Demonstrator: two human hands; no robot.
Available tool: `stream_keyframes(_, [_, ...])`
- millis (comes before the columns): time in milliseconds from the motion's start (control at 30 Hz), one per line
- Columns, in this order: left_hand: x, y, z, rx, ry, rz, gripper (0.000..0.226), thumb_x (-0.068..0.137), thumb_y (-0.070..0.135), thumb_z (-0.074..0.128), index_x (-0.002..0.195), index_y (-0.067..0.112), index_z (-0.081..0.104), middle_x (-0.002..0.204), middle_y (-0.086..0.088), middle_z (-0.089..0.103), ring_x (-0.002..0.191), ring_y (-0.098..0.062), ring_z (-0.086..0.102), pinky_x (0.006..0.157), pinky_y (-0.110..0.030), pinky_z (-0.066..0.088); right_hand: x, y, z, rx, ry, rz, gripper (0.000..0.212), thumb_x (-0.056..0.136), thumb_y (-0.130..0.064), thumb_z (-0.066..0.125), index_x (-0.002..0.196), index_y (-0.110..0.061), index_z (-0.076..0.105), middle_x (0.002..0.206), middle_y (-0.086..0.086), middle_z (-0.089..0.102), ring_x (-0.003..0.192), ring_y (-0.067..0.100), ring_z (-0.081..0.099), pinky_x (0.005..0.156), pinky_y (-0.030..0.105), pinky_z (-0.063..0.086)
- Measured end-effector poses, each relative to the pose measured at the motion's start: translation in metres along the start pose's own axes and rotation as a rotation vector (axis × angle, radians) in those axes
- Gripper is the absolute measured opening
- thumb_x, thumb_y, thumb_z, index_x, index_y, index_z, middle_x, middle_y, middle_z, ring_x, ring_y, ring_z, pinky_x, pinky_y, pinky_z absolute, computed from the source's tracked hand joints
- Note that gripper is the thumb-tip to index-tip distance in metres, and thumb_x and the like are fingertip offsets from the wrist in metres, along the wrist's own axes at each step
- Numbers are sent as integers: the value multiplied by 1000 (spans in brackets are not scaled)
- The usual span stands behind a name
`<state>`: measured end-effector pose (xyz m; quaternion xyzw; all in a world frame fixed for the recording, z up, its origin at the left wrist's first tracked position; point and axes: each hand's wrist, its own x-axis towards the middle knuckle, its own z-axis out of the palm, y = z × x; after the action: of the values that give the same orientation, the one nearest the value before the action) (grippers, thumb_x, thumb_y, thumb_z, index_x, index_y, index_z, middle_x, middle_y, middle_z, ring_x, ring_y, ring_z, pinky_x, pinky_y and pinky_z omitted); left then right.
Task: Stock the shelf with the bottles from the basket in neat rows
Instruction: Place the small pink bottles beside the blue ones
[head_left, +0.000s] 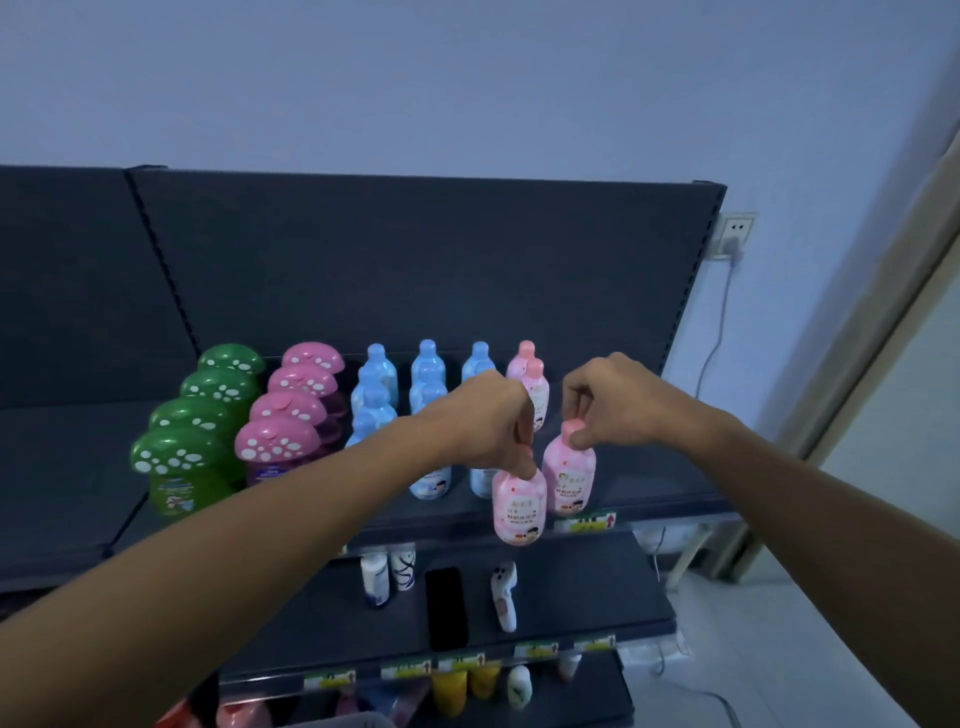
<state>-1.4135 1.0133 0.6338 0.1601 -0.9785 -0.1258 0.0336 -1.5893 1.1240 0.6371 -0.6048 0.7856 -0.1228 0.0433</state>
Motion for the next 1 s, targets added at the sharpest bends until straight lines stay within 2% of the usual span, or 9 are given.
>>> stream_keyframes(467, [39, 21, 11, -84, 157, -132, 21, 70, 27, 82, 87, 17, 74, 76, 13, 68, 74, -4, 64, 73, -29, 59, 40, 51, -5, 51, -15, -63, 18, 61, -20, 79, 71, -27, 65, 73, -13, 66, 70, 6, 66, 65, 30, 59])
stream_keyframes(633, [49, 20, 10, -65, 189, -168, 19, 71, 29, 82, 85, 23, 71, 74, 15, 65, 73, -3, 63, 71, -24, 56, 58, 59, 0, 74, 0, -91, 14, 63, -21, 76, 69, -27, 65, 72, -13, 68, 69, 5, 66, 65, 31, 59])
stream_keyframes(1000, [83, 17, 21, -39, 175, -225, 22, 70, 31, 83, 89, 21, 77, 80, 11, 72, 77, -6, 66, 77, -32, 59, 86, 77, 11, 106, -17, -113, 20, 67, -17, 81, 75, -27, 65, 79, -11, 67, 77, 7, 62, 68, 32, 58])
